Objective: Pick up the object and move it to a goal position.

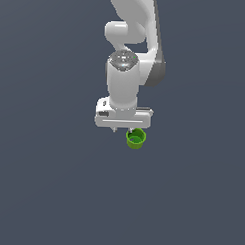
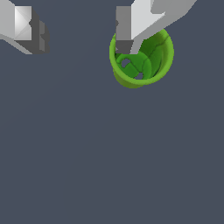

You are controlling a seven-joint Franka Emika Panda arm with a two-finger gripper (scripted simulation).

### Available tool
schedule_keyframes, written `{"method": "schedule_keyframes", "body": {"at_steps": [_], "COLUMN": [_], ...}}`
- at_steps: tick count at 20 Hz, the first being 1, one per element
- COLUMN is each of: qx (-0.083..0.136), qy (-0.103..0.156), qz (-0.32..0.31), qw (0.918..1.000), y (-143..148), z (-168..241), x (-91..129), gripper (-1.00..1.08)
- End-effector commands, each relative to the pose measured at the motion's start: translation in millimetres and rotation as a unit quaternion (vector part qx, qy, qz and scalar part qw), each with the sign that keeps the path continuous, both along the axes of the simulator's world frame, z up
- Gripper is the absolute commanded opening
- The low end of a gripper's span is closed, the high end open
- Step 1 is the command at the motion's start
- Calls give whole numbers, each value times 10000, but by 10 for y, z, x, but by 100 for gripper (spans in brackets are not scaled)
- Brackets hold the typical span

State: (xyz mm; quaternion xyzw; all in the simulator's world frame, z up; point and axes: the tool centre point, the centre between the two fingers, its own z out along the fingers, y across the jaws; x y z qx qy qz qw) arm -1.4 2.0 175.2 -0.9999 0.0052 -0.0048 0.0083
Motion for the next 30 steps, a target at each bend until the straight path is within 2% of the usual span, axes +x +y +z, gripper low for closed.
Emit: {"method": "schedule_keyframes", "body": {"at_steps": [1,11,17,23,30], "qx": [0,-46,-99,-159,-213], "qy": [-1,-60,-135,-230,-341], "qz": [25,693,1535,2603,3782], "qw": [10000,9976,9880,9651,9248], "y": [6,123,274,475,709], "z": [-3,-119,-254,-414,-577], "x": [-4,-83,-193,-348,-548], "gripper": [28,28,28,28,28]}}
